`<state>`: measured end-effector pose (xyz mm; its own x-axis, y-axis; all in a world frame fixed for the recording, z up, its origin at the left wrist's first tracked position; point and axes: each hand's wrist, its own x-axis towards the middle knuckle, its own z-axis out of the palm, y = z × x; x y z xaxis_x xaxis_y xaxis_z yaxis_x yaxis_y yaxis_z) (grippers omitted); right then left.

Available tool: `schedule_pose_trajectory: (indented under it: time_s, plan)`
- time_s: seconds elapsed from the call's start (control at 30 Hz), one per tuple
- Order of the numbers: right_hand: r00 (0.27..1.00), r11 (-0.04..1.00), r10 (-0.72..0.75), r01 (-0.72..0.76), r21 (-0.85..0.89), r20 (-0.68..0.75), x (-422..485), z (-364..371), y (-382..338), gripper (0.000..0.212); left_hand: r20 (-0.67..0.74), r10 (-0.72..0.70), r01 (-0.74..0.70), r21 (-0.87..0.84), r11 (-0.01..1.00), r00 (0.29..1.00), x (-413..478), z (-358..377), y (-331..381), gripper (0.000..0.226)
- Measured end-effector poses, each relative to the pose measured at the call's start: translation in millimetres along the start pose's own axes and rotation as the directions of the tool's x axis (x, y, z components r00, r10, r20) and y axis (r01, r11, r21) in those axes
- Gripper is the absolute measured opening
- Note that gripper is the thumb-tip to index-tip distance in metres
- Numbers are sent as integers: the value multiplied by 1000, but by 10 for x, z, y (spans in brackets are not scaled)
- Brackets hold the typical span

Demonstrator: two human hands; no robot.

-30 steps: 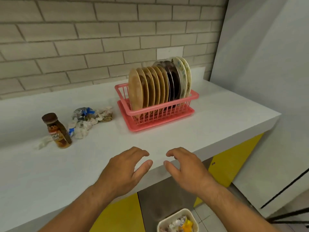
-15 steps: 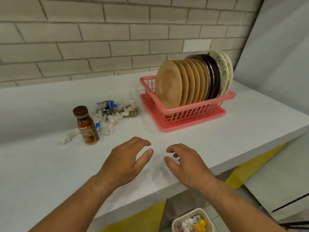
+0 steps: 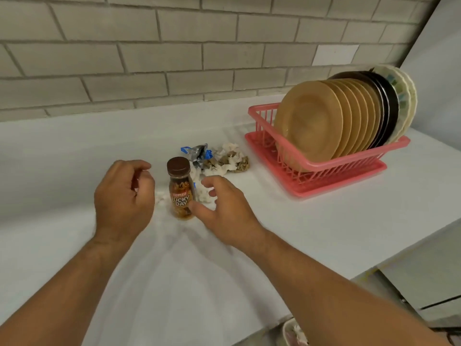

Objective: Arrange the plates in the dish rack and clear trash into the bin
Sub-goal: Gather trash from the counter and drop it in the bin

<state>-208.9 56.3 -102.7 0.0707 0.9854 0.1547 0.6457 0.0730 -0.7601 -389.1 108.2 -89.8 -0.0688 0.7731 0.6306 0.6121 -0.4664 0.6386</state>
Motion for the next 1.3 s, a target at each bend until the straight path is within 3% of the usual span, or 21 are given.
schedule_pose_trajectory:
  time_s: [0.13,0.23,0.3,0.4,0.5,0.73,0.87,1.0,1.17,1.3]
  plan:
    - [999,991,8,-2,134,-45,198,226,-157,72,231,-92,44,204,978,969,44,48,-411,23]
    - [999,975,35,-29,218,-23,313,297,-224,83,440,-229,64,360,931,868,-39,133,-598,40]
    - [999,973,49,-45,225,-12,357,288,-231,76,492,-294,62,434,899,819,-98,185,-661,46]
    - [1000,981,-3,6,196,-16,290,186,-212,49,505,-262,6,452,892,822,-140,236,-732,39]
    - [998,981,-15,26,195,-57,137,5,-134,36,504,-259,40,404,914,824,-103,279,-766,41]
    - [991,966,106,-83,245,-83,-149,-439,175,32,426,-279,215,193,957,860,77,492,-491,30]
    - [984,963,142,-113,245,-107,-204,-539,300,25,368,-207,142,196,970,906,138,663,-317,38]
    - [970,973,128,-83,216,-204,-202,-554,361,27,510,-224,195,111,975,831,123,818,-270,8]
    - [961,985,72,-26,173,-268,-183,-521,375,25,508,-88,-72,288,955,857,14,859,-283,26]
    - [954,981,51,8,196,-294,-168,-508,387,28,592,-132,-106,350,931,795,-77,868,-248,27]
